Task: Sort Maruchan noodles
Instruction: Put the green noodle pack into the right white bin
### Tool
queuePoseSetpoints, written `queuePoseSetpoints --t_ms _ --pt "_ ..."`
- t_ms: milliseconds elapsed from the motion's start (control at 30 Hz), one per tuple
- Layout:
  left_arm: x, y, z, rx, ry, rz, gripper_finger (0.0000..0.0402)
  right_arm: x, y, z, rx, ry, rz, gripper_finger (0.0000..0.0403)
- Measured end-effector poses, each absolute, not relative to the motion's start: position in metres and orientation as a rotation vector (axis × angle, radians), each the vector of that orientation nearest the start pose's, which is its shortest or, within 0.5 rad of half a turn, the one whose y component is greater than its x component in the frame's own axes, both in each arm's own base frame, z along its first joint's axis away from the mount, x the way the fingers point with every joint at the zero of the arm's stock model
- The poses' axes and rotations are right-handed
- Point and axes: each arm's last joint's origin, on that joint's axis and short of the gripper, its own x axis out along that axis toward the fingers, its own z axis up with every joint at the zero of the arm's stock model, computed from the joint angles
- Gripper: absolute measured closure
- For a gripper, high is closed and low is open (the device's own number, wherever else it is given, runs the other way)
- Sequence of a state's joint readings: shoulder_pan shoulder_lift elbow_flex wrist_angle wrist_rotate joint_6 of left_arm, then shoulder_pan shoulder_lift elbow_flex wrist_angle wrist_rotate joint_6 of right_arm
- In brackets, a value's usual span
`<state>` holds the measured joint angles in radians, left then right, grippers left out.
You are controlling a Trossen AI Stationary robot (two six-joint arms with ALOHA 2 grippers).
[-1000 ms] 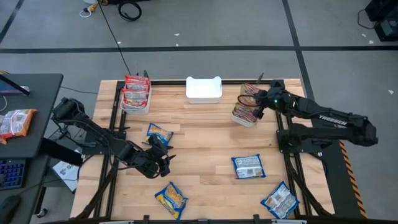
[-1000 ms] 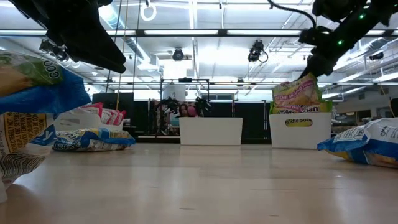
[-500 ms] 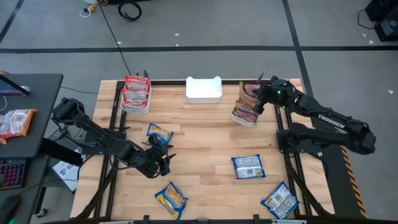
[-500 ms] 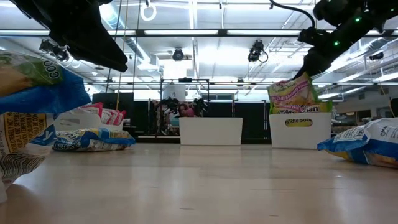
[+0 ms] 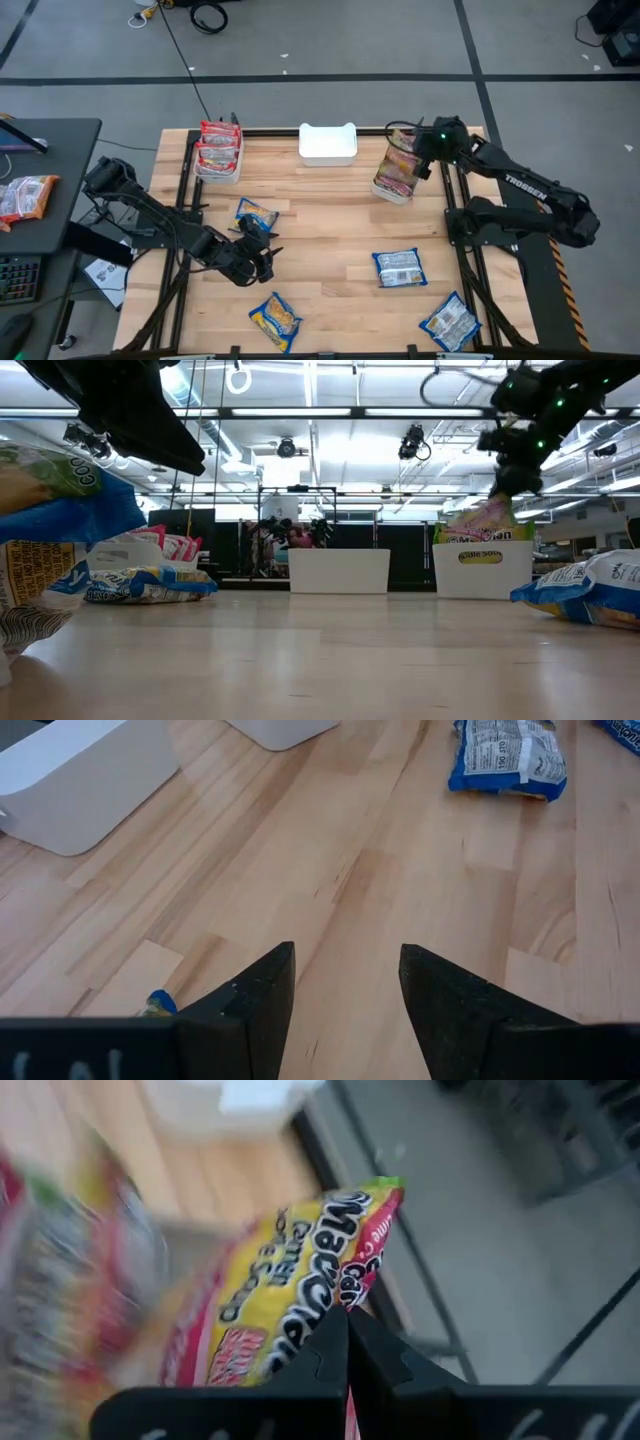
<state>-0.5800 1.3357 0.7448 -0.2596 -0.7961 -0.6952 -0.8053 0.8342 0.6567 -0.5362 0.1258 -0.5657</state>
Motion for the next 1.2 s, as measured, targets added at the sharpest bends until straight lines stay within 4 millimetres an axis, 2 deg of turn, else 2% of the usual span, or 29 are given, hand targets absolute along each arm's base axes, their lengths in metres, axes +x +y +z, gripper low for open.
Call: queuePoseSetpoints --t_ms 100,233,500,733,833,1000,1200 --pt "0.223 -0.122 0.207 -0.127 0.543 0.410 0.0214 0.114 -0.127 0.241 -0.276 1.021 -0.579 0.0398" --pt "0.223 -0.122 0.207 -0.118 0.546 0.408 0.0214 0.119 -0.132 0.236 -0.328 1.065 -0.542 0.0398" --pt "0.223 -0.122 0.207 -0.115 0.554 0.402 0.0214 0.121 -0.140 0.241 -0.476 1.101 -0.646 0.0398" --pt "0.223 -0.122 0.207 -0.120 0.553 0.404 0.0214 0.122 -0.142 0.240 -0.481 1.118 -0.674 0.0394" --pt "0.223 -0.122 0.207 -0.127 0.554 0.401 0.0214 0.121 -0.141 0.235 -0.457 1.163 -0.652 0.0377" --pt "0.223 -0.122 0.207 -0.135 0.566 0.384 0.0214 0.120 -0.141 0.235 -0.437 1.180 -0.680 0.0327" --pt "0.223 -0.122 0.207 -0.135 0.567 0.384 0.0214 0.123 -0.128 0.244 -0.399 1.059 -0.698 0.0278"
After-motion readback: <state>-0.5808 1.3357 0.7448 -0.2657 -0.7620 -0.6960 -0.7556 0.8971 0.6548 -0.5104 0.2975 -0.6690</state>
